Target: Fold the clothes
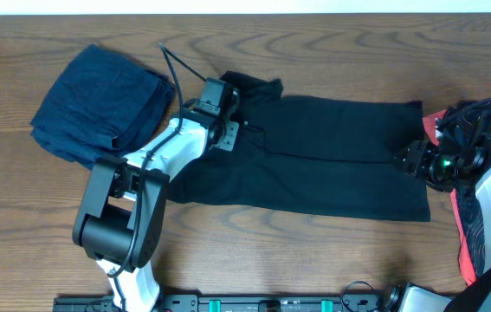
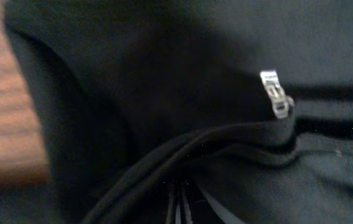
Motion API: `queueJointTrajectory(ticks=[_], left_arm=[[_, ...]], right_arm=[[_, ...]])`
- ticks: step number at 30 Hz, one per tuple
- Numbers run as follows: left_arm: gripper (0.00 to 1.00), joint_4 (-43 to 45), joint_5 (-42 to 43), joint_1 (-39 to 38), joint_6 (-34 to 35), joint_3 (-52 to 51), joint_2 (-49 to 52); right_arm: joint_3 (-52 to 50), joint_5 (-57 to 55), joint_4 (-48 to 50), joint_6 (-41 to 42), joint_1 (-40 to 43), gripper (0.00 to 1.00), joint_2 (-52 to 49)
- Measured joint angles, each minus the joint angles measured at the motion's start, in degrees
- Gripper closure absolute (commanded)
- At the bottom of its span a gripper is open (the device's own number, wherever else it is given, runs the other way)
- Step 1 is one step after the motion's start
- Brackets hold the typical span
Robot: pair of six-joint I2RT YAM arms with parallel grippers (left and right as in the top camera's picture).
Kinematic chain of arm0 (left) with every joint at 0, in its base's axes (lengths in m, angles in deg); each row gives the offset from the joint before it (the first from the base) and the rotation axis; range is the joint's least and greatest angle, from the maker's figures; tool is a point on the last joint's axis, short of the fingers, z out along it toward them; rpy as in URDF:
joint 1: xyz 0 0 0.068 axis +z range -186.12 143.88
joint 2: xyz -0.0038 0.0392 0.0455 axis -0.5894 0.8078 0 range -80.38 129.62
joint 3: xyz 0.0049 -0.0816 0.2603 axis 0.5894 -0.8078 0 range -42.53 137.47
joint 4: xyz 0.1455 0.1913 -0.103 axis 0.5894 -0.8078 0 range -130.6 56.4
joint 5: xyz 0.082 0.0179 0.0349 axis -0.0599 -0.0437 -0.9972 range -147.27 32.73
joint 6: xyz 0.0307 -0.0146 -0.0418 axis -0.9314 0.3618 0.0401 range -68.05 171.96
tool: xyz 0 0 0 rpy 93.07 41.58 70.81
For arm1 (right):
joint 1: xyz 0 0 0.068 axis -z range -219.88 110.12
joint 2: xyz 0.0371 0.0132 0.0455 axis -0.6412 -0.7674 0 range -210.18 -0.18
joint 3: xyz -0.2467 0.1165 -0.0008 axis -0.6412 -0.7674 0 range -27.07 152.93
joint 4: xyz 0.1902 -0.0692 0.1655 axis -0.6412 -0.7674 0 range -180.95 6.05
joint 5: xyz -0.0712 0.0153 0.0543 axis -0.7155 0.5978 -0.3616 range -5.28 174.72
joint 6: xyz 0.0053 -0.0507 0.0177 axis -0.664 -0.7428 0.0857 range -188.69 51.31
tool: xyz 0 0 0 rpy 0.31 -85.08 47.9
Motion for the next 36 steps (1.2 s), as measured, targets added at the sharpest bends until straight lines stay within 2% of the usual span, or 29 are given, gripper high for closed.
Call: queueJointTrajectory(ticks=[5,10,11,13,20,23,27,29,31,36], left_arm=[[0.94,4.81,-0.35,2.03,-0.44,0.33,0.00],[0.94,3.67,-0.44,3.91,-0.79,2.21,-0.13],[0.92,2.73,-0.44,4.24,-0.81,2.78,-0.26],[0.84,-0.09,-0.46,4.92,-1.05,3.50,-0.94],[0.79,-14.86,-0.37,6.88,0.28,3.91,-5.44],[0.79,-21.18,2.32,6.99,0.94,4.02,-6.49],[0.80,-25.09,5.92,6.88,1.44,2.97,-6.51],[0.81,-24.87,6.69,6.88,1.84,1.33,-6.49],[0.86,-23.91,7.04,6.88,2.12,-1.03,-6.51],[0.92,-20.92,7.52,7.08,2.05,-6.99,-6.49]], right_arm=[[0.00,0.00,0.00,0.04,0.00,0.44,0.00],[0.00,-0.22,0.00,0.04,0.00,0.44,-0.02],[0.00,-0.55,-0.02,0.04,0.00,0.43,0.00],[0.00,-1.81,-0.02,0.07,0.00,0.43,-0.02],[0.00,-6.36,1.49,0.07,0.00,0.43,-0.02],[-0.04,-8.24,2.10,0.50,0.00,0.51,-0.02],[-1.90,-14.05,2.16,4.70,0.00,0.74,-0.57],[-4.11,-17.40,2.54,7.45,0.00,0.77,-1.81],[-7.10,-20.72,4.33,10.14,0.00,0.78,-4.17],[-12.41,-24.46,12.41,13.60,0.20,0.88,-9.53]])
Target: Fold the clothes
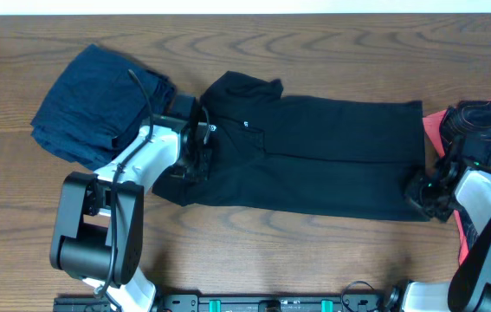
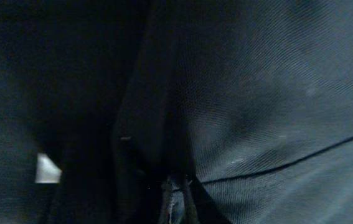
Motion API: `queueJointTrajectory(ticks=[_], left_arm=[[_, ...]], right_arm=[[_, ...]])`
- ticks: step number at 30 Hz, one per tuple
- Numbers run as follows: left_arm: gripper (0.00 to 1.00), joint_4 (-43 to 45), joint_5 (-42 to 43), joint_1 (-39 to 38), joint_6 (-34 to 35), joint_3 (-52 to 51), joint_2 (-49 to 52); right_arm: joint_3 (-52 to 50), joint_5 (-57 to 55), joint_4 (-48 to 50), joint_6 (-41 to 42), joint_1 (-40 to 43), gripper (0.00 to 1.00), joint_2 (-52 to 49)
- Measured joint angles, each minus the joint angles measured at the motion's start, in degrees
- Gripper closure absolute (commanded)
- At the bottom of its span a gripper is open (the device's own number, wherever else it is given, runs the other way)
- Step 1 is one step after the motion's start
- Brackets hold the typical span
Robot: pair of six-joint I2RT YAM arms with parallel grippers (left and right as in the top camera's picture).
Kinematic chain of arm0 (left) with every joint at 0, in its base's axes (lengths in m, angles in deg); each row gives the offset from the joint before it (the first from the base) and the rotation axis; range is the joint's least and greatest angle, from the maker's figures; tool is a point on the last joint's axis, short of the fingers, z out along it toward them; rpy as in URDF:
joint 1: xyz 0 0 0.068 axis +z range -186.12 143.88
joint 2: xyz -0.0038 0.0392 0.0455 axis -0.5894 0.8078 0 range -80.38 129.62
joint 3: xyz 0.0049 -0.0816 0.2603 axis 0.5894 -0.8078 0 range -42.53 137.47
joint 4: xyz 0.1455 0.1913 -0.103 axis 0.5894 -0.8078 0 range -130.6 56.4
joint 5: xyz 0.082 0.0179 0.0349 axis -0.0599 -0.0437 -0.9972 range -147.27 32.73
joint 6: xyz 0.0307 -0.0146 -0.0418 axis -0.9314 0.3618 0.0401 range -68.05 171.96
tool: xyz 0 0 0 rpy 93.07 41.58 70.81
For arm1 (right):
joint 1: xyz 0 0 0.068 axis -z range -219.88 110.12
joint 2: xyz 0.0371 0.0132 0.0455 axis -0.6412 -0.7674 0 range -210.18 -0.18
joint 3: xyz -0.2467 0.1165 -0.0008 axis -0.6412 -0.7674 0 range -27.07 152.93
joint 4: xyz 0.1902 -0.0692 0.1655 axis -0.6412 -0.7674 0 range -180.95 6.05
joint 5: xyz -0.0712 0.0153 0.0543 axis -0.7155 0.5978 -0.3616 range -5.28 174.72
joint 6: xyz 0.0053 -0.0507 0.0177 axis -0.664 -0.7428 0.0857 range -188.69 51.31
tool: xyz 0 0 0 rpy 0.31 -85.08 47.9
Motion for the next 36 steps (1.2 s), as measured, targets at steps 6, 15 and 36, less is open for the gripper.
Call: queueJointTrajectory(ticks=[6,15,36], left_arm=[[0.94,0.92,0.24,1.16,0.20,-1.64,-0.98],[0.92,-3.10,-0.59,4.00,0.39,-1.86,-1.14],[0.56,-13.64,8.15,4.61,1.64,13.05,-21.75]], right_arm=[[0.50,-2.82,-1.70,3.89,0.55,0.99,-0.66],[-0.24,-8.31,-10.54,10.10,7.21,0.89,0.11],[10.54,16.11,-13.20,-3.61,7.72,0.42,26.60]])
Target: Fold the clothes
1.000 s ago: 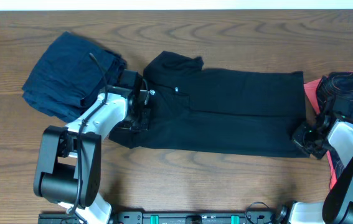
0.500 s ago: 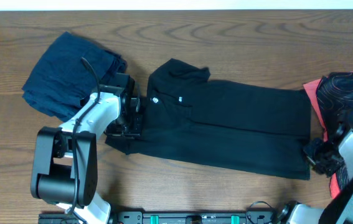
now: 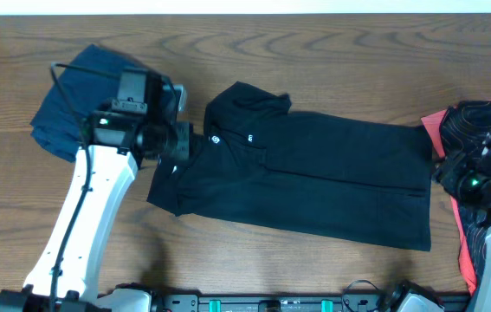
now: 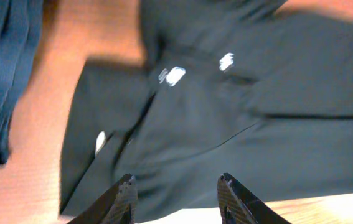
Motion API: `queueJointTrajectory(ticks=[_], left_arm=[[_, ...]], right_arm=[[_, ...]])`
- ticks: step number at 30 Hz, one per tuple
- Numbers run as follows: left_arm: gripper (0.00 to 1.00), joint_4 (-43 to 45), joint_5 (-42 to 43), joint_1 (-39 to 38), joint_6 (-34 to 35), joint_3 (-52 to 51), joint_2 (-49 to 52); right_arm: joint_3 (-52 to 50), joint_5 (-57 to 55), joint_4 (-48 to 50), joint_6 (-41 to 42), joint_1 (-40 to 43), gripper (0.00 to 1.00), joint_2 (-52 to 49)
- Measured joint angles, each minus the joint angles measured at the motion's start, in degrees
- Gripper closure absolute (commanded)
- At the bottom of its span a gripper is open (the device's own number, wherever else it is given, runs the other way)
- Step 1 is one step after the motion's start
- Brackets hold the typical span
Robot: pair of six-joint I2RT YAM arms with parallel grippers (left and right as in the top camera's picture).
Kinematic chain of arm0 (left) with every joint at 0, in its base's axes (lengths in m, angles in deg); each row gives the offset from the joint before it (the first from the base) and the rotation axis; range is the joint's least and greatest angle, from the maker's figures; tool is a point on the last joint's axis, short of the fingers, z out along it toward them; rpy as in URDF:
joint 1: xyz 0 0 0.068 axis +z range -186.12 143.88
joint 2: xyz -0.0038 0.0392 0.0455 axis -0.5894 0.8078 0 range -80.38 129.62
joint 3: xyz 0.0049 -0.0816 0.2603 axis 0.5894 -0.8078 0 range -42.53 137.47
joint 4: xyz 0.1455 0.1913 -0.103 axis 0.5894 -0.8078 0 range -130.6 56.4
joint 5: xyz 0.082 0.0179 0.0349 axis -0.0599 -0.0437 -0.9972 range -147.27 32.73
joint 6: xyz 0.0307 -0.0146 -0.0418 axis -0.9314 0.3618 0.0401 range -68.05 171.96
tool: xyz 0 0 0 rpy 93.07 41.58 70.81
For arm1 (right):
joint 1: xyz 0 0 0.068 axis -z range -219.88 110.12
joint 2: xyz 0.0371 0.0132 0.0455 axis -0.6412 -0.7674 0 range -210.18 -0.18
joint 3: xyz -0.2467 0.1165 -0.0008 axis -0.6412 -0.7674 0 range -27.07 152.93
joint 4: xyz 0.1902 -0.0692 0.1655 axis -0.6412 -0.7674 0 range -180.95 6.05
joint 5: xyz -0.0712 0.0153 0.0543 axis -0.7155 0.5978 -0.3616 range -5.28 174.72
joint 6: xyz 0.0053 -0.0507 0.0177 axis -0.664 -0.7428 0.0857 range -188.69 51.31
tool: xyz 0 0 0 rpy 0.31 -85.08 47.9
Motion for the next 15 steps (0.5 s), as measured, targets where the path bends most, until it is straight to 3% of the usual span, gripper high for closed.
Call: queueJointTrajectory(ticks=[5,13,15], left_arm=[[0.56,0.17,3.15,-0.20,0.00,10.40,4.87],[0.55,3.63,6.91,-3.85,1.86,29.00,25.77],[0.49,7.72,7.85,-5.33,4.74,31.47,31.65]], right_arm=[[8.74,4.13,-3.82,-0.96,-0.33,0.41,-2.71],[27.39,6.08,-10.38,-1.51,-1.05,0.31,-17.62],[28.81,6.32,-11.74,-1.53,-1.07,0.31,-20.39]])
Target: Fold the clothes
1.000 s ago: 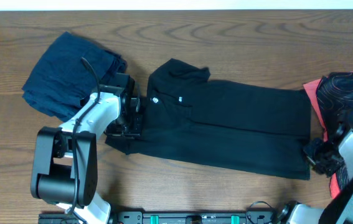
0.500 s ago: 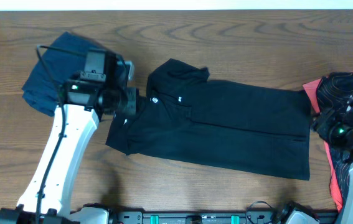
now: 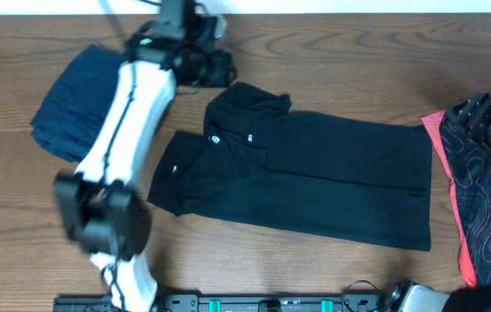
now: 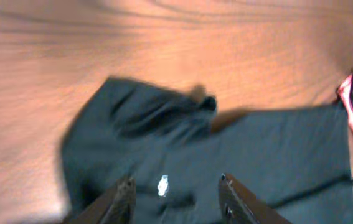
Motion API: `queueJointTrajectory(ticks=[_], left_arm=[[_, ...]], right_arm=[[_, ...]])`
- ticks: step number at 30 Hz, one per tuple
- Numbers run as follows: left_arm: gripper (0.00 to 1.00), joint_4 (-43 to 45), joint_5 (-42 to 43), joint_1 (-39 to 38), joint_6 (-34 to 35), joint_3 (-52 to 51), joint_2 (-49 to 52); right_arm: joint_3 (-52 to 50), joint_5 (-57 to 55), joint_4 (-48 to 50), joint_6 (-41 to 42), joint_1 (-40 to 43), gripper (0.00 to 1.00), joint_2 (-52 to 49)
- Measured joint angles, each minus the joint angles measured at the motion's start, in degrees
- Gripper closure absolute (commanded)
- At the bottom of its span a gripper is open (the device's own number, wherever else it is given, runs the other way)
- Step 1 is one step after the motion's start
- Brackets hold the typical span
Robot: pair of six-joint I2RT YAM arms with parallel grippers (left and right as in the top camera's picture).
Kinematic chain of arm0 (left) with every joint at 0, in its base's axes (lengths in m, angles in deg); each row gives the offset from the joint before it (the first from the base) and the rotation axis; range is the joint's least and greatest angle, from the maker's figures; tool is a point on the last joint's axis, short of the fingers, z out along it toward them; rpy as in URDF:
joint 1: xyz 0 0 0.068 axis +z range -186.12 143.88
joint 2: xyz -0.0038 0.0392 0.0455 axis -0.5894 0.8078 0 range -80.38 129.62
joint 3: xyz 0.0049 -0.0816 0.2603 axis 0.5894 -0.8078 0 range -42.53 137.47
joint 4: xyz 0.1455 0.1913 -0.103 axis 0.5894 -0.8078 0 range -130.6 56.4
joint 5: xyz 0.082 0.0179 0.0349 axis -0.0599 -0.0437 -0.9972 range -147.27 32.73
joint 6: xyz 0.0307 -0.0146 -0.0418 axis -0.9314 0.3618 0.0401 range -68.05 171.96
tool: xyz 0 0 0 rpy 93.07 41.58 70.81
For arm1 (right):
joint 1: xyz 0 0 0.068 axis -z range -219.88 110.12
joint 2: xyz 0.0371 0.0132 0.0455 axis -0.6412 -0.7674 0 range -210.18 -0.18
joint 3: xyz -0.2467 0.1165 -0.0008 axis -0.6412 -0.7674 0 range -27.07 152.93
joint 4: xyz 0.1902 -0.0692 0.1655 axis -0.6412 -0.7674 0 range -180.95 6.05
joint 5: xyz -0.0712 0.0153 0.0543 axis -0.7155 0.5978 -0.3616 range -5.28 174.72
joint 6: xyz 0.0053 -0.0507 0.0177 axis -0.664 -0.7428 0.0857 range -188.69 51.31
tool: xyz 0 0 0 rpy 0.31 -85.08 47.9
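Observation:
A black polo shirt [image 3: 314, 178] lies flat across the middle of the table, folded lengthwise, collar [image 3: 249, 100] at the left and hem at the right. In the left wrist view the shirt [image 4: 238, 149] lies well below the camera. My left gripper [image 3: 215, 68] hangs high over the table's far edge, just beyond the collar; it is open [image 4: 175, 183] with nothing between its fingers [image 4: 123, 193]. My right gripper [image 3: 487, 117] is at the far right edge, clear of the shirt, too blurred to read.
A folded navy garment [image 3: 89, 104] sits at the far left. A red and black patterned garment [image 3: 479, 217] lies at the right edge, touching the shirt's hem end. The left arm [image 3: 128, 130] stretches over the table's left part.
My left gripper, open then too, has gone from beside the shirt's left end to high over the far edge beyond the collar. The right gripper has shifted farther back. The shirt lies as before.
First my left gripper was down on the shirt near the collar and the right one at the hem. Then both were low at the shirt's near side. After that both were off it, the left open. Now both arms are clear of the shirt.

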Motion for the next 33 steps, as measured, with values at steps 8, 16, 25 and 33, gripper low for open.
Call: queueJointTrajectory(ticks=[8,16,25,33], left_arm=[[0.49,16.48,1.92,-3.87,17.14,0.92,15.13],[0.49,17.66,2.80,-3.80,28.00,0.92,22.62],[0.64,17.53,3.21,-3.63,30.88,0.98,22.69],[0.64,11.32,1.92,-3.67,14.93,0.98,19.87]], right_arm=[[0.42,0.00,-1.36,-0.02,0.00,0.29,-5.51],[0.44,-0.50,-2.32,-0.46,0.00,0.28,-5.49],[0.44,-2.64,-3.21,-1.33,0.00,0.27,-5.49],[0.44,-3.04,-3.43,-1.90,0.00,0.26,-5.49]])
